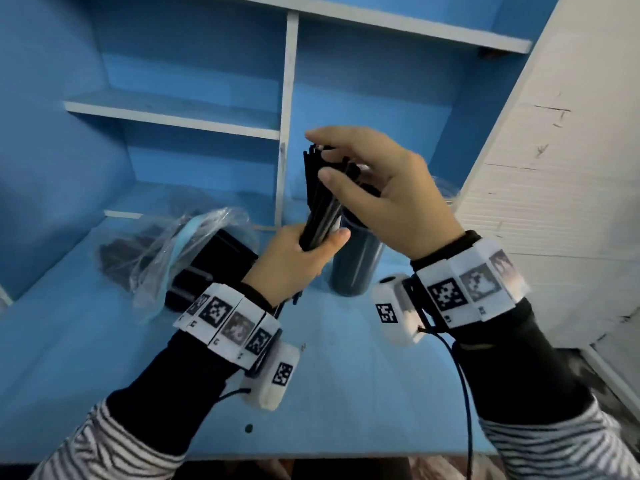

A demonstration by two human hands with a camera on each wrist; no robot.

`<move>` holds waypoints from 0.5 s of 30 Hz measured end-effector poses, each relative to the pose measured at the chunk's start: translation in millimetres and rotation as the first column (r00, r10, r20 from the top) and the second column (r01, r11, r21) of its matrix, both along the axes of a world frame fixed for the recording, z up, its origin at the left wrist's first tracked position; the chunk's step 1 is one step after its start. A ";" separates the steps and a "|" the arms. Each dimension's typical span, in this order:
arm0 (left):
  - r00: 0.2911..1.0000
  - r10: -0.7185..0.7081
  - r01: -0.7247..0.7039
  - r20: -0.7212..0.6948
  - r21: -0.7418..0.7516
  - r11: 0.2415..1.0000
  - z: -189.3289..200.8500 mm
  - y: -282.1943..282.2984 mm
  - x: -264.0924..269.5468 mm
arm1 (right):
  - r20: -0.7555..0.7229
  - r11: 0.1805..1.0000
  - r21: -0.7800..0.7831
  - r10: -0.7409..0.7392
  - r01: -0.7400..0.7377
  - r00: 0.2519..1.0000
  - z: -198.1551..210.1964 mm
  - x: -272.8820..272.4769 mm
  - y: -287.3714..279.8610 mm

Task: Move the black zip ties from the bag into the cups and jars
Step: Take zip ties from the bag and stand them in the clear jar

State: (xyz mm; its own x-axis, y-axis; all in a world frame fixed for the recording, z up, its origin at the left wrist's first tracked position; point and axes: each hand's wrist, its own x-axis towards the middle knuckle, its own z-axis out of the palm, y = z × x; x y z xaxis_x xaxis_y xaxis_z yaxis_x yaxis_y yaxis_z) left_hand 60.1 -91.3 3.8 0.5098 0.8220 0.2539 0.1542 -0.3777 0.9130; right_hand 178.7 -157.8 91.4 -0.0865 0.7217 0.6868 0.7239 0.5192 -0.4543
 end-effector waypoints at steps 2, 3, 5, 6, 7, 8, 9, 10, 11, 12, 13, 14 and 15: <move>1.000 -0.014 0.014 -0.004 -0.031 0.999 -1.8 -2.1 4.7 | -0.008 0.999 0.033 0.000 0.001 1.000 -7.5 -3.9 6.5; 1.000 -0.016 0.016 -0.006 -0.053 0.998 -4.4 -1.5 5.6 | 0.005 0.999 0.040 -0.006 0.006 1.000 -12.7 -5.0 9.6; 1.000 -0.007 0.006 -0.014 -0.110 0.994 -11.5 1.1 3.2 | 0.061 0.999 0.035 -0.015 0.013 0.998 -27.3 -6.0 15.8; 1.000 0.000 -0.004 -0.030 -0.121 0.993 -15.8 2.7 0.4 | 0.098 1.000 0.013 -0.012 0.011 0.995 -36.7 -6.4 18.4; 0.998 0.004 -0.011 -0.065 -0.114 0.993 -19.9 4.7 -2.7 | 0.136 1.000 -0.020 -0.003 0.006 0.991 -46.6 -6.9 20.4; 0.992 -0.003 -0.009 -0.124 -0.099 0.995 -23.6 6.5 -5.8 | 0.166 0.998 -0.056 0.008 0.001 0.986 -55.8 -7.8 21.3; 0.980 -0.018 0.002 -0.199 -0.084 0.996 -25.6 7.0 -8.9 | 0.182 0.996 -0.084 0.015 0.000 0.983 -63.3 -8.7 21.4; 0.958 -0.038 0.017 -0.283 -0.077 0.997 -27.4 7.1 -11.8 | 0.183 0.995 -0.096 0.018 0.000 0.983 -68.6 -9.2 21.0; 0.932 -0.057 0.031 -0.359 -0.079 0.996 -29.1 7.5 -13.8 | 0.174 0.996 -0.094 0.018 -0.002 0.985 -71.2 -9.7 20.6; 0.908 -0.076 0.043 -0.411 -0.089 0.995 -30.7 7.7 -16.0 | 0.163 0.996 -0.087 0.017 -0.003 0.986 -71.9 -10.5 20.0; 0.893 -0.095 0.053 -0.441 -0.106 0.993 -32.0 7.8 -17.6 | 0.159 0.996 -0.084 0.016 -0.002 0.987 -71.6 -11.5 19.4; 0.885 -0.110 0.063 -0.452 -0.117 0.991 -31.9 7.1 -18.9 | 0.163 0.996 -0.085 0.016 -0.002 0.987 -70.7 -12.7 19.2; 0.879 -0.119 0.070 -0.462 -0.121 0.990 -31.2 6.5 -19.9 | 0.171 0.996 -0.089 0.017 -0.002 0.985 -69.3 -14.1 18.9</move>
State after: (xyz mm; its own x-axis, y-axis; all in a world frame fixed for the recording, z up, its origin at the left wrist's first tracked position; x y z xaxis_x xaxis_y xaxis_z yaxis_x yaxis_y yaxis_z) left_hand 40.2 -84.8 -27.4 0.6257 0.7719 -0.1123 0.5399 -0.3246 0.7767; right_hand 164.6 -138.8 22.0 -0.2046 0.7773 0.5950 0.7901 0.4899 -0.3683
